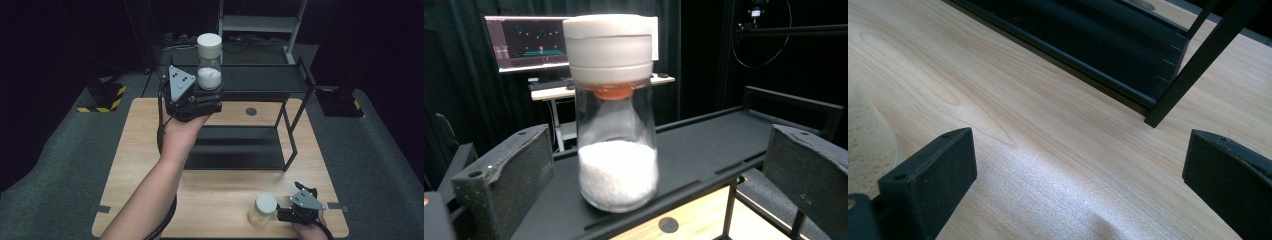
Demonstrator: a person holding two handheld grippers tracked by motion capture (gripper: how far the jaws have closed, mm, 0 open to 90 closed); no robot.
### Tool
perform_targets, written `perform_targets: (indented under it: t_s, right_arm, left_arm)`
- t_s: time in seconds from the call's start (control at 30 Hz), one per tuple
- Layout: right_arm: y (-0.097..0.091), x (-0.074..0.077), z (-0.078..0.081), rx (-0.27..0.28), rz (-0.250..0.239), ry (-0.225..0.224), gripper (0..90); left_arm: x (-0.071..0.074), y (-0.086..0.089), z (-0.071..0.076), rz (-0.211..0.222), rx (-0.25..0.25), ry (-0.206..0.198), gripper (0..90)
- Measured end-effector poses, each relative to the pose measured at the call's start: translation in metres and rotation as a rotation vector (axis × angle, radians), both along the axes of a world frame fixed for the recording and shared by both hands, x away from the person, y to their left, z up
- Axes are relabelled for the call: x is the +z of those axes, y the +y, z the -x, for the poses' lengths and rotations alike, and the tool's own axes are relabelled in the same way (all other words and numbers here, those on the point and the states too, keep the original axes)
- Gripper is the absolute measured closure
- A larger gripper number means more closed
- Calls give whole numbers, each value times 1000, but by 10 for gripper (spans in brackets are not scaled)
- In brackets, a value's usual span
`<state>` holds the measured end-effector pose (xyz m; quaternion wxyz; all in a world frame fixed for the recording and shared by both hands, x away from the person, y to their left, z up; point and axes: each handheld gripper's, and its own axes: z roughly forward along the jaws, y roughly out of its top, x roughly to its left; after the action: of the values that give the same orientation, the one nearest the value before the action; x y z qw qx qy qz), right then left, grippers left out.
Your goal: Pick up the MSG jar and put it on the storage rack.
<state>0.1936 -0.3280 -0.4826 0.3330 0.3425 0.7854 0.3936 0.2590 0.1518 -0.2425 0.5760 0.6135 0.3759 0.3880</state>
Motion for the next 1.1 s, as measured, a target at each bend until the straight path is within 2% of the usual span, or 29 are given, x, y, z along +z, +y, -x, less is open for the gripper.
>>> perform_targets:
  t_s: [0.2,0.53,0.8,1.03,1.1]
  right_arm:
    - [0,0,0,0,2,0,0]
    - [1,0,0,0,4,-1,0]
    - [1,0,0,1,8,0,0]
    - [1,0,0,0,7,-1,0]
    - [1,0,0,1,8,-1,0]
  left_arm:
    - [-9,4,10,0,-3,7,4]
    - [-34,15,23,-14,-5,32,4]
    - [-57,20,32,-30,-16,47,4]
    - [-80,21,38,-42,-33,75,4]
    - [-86,20,39,-58,-36,88,4]
